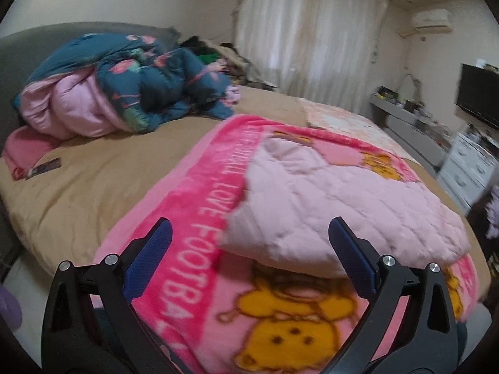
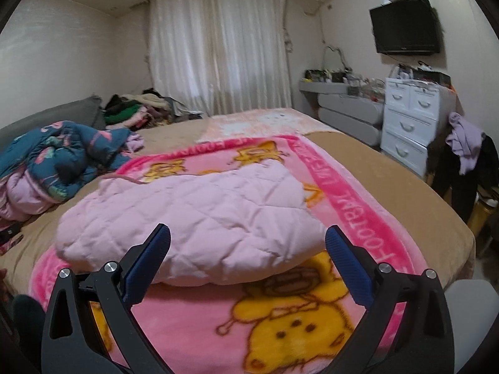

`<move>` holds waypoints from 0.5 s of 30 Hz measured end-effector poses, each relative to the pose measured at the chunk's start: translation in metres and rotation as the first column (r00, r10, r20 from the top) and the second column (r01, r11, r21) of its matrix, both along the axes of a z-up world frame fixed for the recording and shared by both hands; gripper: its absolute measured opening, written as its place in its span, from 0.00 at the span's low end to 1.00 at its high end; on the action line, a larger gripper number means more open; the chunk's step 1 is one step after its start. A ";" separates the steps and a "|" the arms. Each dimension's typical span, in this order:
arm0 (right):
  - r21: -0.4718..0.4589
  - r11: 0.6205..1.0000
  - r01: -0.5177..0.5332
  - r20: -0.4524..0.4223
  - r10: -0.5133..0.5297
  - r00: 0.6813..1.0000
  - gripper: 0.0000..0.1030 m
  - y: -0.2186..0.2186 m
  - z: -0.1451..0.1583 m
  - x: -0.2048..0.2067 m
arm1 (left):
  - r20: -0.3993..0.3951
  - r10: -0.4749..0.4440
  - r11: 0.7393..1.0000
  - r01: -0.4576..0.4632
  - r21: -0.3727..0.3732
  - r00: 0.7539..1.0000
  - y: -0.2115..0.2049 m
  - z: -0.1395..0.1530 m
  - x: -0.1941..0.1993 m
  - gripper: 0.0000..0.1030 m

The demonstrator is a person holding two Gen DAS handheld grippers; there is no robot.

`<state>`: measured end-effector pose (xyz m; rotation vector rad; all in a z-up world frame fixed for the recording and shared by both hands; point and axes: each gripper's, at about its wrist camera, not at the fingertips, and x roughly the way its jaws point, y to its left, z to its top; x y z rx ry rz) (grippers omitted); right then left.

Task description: Fold large clothes

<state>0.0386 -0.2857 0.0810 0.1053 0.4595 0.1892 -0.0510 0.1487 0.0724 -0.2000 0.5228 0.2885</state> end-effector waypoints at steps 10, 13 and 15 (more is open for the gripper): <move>-0.039 0.991 -0.132 -0.029 0.131 0.991 0.96 0.042 -0.009 -0.038 | -0.039 -0.210 0.977 0.211 0.017 0.977 -0.092 -0.023 0.003 0.91; -0.072 0.986 -0.153 -0.052 0.150 0.987 0.96 0.051 -0.019 -0.042 | -0.051 -0.252 0.967 0.253 0.010 0.966 -0.105 -0.032 0.002 0.91; -0.070 0.986 -0.153 -0.065 0.148 0.987 0.96 0.052 -0.024 -0.043 | -0.080 -0.271 0.962 0.272 0.013 0.959 -0.113 -0.040 0.004 0.91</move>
